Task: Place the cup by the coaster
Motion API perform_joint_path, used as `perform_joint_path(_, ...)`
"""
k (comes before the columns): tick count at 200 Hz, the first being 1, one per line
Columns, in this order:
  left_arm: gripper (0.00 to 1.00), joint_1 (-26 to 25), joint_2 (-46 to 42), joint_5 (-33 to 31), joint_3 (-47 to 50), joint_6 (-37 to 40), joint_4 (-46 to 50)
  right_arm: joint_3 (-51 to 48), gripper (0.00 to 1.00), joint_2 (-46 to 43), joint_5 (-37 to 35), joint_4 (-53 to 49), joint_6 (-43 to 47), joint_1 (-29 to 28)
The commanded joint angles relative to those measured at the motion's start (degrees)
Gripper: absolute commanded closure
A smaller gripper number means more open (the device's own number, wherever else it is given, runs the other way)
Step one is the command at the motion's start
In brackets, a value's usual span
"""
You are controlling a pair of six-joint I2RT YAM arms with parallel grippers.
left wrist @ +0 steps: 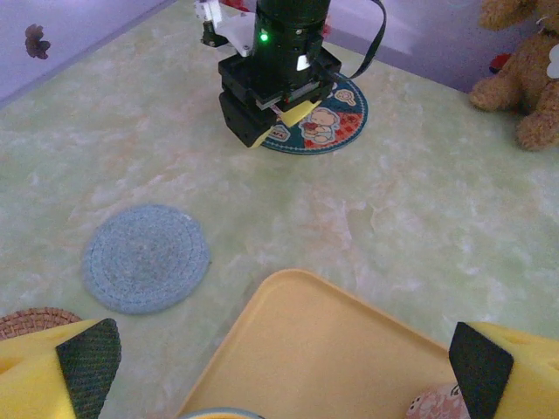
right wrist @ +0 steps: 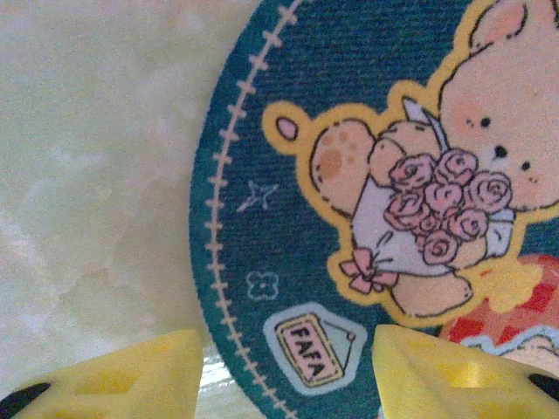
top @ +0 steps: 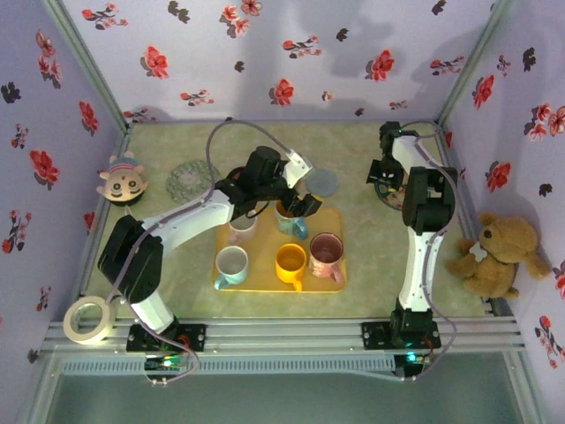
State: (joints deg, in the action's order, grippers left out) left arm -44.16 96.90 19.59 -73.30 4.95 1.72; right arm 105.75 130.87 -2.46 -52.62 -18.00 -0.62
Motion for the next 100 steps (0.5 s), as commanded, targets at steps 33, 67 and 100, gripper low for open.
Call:
perform_joint_path(33, 0.00, -0.5, 1.3, 0.9, -2.5, 1.0, 1.6, 1.3, 0.53, 2.8, -2.8, -2.4, 0.8, 0.4)
perform_joint_path(67, 0.00, -0.5, 1.1, 0.9, -2.0, 0.4, 1.1, 1.0, 0.60, 2.7, -2.7, -2.6, 1.1, 0.4)
perform_joint_path(100, 0.00, -0.5, 0.9, 0.8, -1.6, 0.3, 0.8, 0.2, 0.67, 1.3, -2.5, -2.5, 1.0, 0.5)
